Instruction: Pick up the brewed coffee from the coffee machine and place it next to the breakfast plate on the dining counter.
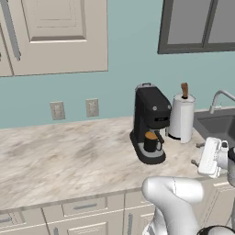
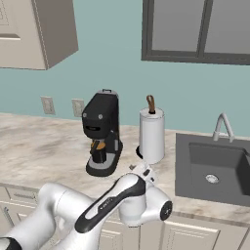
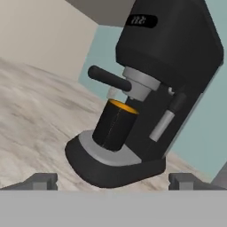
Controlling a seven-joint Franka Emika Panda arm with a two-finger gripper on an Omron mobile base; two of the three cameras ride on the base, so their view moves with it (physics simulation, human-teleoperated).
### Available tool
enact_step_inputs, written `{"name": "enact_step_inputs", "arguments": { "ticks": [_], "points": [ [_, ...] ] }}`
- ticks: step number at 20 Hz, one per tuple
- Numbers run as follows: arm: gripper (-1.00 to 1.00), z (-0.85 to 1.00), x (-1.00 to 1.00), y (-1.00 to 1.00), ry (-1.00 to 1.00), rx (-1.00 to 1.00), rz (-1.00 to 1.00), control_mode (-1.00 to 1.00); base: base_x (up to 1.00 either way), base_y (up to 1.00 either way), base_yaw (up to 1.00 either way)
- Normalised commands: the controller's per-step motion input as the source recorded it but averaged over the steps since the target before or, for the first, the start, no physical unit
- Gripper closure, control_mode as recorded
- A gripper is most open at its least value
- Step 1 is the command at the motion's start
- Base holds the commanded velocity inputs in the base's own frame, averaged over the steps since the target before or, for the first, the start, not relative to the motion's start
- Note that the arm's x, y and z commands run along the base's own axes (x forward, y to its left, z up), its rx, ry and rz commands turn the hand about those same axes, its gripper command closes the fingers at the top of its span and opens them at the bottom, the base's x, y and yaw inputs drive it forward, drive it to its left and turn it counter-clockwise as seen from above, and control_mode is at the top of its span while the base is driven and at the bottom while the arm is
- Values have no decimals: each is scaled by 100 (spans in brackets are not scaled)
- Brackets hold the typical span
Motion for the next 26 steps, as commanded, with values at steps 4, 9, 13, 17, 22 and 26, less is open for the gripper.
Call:
{"name": "enact_step_inputs", "arguments": {
  "ticks": [4,9,13,17,22,26],
  "points": [
    [-100,0,10,54,11,0,0,-100,0,0,0],
    [-100,0,3,42,8,0,0,-100,0,0,0],
    [-100,0,2,32,7,0,0,-100,0,0,0],
    [-100,0,3,48,13,0,0,-100,0,0,0],
    [-100,0,2,54,17,0,0,-100,0,0,0],
    [-100,0,11,40,12,0,-3,-100,0,0,0]
  ]
}}
